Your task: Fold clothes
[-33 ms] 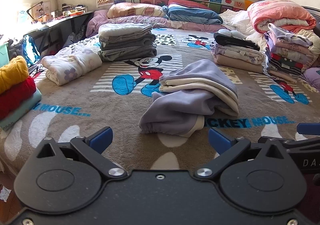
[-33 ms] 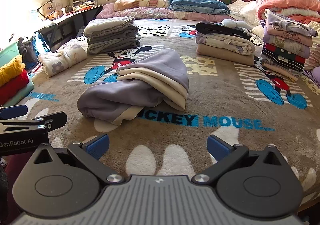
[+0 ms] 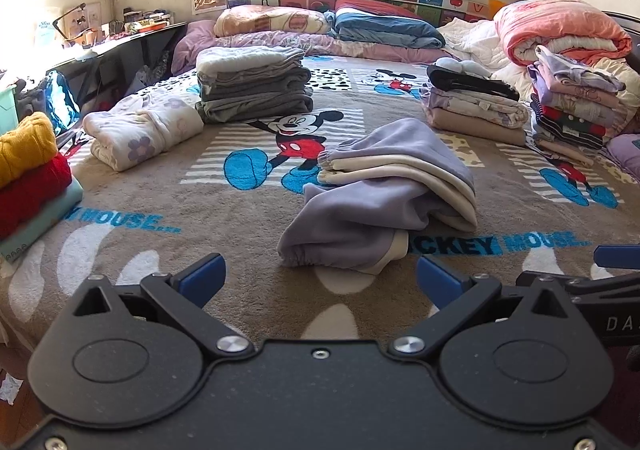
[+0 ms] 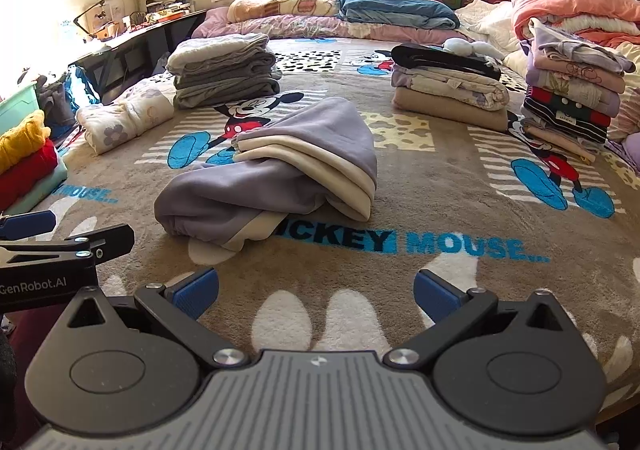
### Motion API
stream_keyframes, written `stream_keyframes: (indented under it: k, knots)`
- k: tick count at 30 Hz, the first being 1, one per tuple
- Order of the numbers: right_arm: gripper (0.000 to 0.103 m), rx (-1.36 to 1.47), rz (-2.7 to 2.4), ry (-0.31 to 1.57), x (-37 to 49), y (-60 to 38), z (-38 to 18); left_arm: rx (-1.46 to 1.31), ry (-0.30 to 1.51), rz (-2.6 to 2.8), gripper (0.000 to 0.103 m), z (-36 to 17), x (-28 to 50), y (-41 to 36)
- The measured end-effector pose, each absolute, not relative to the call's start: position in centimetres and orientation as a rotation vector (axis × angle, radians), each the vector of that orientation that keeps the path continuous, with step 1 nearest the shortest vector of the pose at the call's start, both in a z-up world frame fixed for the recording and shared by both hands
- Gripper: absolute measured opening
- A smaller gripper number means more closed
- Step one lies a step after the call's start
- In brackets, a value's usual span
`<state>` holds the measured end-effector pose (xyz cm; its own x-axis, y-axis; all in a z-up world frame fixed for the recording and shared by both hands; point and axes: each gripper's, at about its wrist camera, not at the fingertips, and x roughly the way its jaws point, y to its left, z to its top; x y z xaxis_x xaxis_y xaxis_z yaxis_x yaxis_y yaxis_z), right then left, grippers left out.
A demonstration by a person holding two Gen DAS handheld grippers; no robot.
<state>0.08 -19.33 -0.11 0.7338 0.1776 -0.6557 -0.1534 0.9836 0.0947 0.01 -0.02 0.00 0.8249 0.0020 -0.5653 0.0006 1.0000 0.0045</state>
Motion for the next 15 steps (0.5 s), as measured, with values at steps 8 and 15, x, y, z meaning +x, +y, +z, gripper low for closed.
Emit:
stream_keyframes:
  k: [8,15]
  knots:
    - [0.103,0.022,0.185,0.716,0.08,-19.32,-0.04,-0.010,0.610,-0.009,0.103,-0.07,-0.14,-0.11]
    - [0.103,0.033,0.191,0.712,-0.24,-19.54,-0.34,-0.016,0.621,-0.004,0.103,-0.15,0.11,-0.07]
